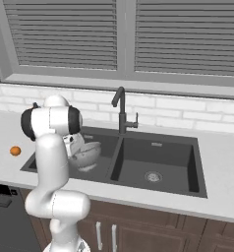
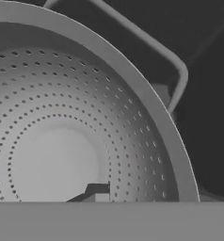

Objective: Put the colander in the sink, put the tangerine in the colander, and turn on the sink faucet and pour water over the colander.

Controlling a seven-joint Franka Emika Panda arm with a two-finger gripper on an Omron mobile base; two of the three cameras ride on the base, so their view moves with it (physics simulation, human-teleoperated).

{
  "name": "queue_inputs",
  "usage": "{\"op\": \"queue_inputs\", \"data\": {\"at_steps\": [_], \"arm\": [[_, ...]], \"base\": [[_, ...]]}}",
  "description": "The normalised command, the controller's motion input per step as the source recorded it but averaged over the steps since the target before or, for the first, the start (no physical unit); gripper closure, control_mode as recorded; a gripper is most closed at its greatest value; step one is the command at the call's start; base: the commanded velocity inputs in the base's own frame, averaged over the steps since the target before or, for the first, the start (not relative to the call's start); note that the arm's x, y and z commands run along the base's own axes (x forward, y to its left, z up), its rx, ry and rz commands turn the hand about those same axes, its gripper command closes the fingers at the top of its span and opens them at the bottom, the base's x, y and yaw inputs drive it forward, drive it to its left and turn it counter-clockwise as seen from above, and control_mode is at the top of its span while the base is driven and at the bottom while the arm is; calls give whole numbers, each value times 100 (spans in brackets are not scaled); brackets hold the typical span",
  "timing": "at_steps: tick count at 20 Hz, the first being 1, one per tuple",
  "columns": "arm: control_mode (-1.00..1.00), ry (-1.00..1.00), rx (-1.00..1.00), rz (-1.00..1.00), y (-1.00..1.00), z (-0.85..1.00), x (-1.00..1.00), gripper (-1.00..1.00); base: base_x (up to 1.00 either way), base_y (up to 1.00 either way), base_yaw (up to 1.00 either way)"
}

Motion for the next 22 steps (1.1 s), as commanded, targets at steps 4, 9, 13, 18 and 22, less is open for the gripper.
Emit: {"op": "queue_inputs", "data": {"at_steps": [4, 9, 13, 18, 22], "arm": [[-100, -25, 8, 0, -4, -51, 24, 100], [-100, -17, 13, 0, -5, -47, 24, 100], [-100, -4, 11, 0, -8, -35, 30, 100], [-100, 3, 5, 0, -1, -13, 26, 100], [-100, 5, 2, 0, 7, -9, 9, -100]], "base": [[0, 0, 0], [0, 0, 0], [0, 0, 0], [0, 0, 0], [0, 0, 0]]}}
